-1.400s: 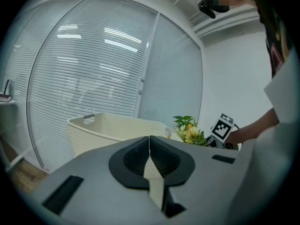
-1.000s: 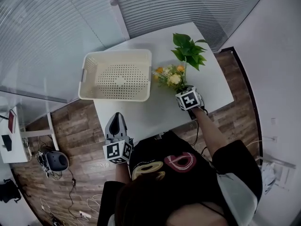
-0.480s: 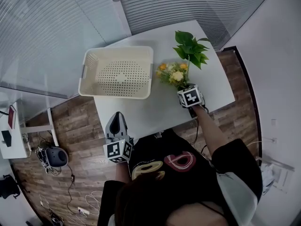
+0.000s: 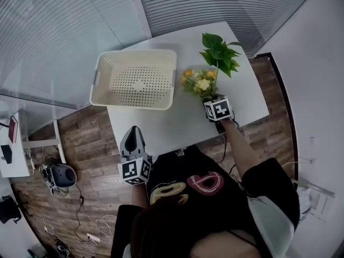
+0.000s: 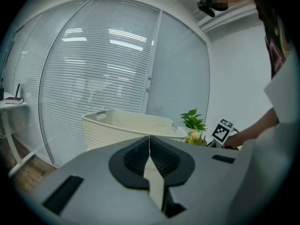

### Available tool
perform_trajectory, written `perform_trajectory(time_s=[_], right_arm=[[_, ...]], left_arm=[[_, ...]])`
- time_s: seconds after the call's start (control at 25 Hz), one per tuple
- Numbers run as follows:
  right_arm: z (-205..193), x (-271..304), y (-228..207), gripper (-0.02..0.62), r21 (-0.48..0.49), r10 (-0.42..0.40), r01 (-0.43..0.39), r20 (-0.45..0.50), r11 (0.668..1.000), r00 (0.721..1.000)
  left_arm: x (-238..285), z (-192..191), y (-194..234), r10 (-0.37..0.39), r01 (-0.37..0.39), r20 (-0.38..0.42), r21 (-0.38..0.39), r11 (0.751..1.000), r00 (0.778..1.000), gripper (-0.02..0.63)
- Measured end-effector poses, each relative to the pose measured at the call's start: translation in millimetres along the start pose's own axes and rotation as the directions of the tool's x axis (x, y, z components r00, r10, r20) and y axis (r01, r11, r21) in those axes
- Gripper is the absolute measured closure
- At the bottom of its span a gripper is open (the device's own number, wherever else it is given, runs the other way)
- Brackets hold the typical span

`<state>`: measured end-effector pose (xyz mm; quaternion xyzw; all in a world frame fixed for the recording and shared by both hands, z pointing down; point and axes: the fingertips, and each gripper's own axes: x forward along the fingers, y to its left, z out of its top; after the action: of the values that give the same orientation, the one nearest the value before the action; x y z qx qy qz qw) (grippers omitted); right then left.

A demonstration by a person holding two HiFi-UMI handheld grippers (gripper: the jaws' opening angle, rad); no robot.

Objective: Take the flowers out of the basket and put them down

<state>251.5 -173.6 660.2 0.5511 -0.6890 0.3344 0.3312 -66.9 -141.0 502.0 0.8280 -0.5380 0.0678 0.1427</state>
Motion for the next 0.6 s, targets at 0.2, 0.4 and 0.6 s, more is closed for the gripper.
perform_trajectory(time_s=[0.2,0.4,0.6], right_arm=[[4,-4,6,0.400,0.026,0.033,-0.034,0.016,0.999,0.999],[6,-11,6,0.325,0.050,0.035,-0.037,0.050,0.998,0.998],[14,-31,8,0.305,0.063,0.047,-0.053,0.098,0.997,0.994]], left_arm=[[-2,0,0,0.001,-0.001,0.001,0.002,1.000,1.000,0.588],[-4,-1,1,0.006,-0.006,0.012,-0.010,1.000,1.000,0.588],[-5,-1,0,-0.001,0.002,0.016,-0.022,1.000,1.000,0.588]])
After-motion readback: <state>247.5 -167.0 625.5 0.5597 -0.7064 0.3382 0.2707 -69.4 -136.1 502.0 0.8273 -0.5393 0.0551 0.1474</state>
